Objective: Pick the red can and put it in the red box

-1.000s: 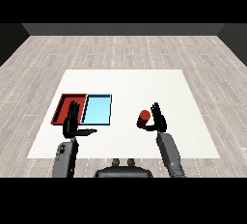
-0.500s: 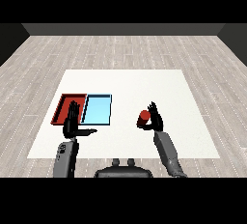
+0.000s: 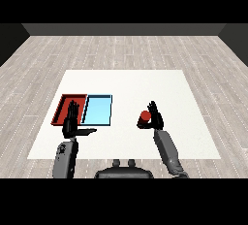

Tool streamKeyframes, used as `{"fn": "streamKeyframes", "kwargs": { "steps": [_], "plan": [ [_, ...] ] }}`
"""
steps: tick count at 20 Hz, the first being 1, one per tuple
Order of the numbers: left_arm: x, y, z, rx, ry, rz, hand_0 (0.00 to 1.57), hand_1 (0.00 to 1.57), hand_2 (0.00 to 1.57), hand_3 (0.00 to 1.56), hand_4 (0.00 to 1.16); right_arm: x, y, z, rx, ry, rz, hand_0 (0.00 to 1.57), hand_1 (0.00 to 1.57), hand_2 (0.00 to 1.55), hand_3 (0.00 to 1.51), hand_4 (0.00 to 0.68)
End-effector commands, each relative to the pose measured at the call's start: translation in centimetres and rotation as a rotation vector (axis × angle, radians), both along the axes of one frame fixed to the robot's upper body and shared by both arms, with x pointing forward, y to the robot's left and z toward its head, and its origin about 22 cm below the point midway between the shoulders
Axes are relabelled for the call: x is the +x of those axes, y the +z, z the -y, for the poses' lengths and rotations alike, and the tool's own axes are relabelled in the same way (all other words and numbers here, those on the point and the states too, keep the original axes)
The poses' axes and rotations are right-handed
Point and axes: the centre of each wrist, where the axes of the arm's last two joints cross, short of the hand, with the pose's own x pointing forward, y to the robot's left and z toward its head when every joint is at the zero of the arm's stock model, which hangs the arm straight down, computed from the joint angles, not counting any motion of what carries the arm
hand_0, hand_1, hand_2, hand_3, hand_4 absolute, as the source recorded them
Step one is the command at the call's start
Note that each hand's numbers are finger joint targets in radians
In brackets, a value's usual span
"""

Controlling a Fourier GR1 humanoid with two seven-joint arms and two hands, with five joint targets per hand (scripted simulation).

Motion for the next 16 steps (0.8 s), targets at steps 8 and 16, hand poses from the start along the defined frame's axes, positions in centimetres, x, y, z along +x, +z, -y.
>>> {"fn": "streamKeyframes", "kwargs": {
  "steps": [8,16],
  "plan": [
    [-0.7,-0.8,-1.0,0.018,0.008,0.000,0.00,0.00,0.00,0.00,0.00,2.1,2.0,-0.1,-0.011,-0.001,-0.025,0.00,0.00,0.00,0.00,0.000],
    [-1.8,0.6,-1.0,0.010,-0.008,0.008,0.00,0.00,0.00,0.00,0.00,3.1,-0.7,-2.0,-0.019,0.020,-0.027,0.00,0.00,0.00,0.00,0.000]
  ]
}}
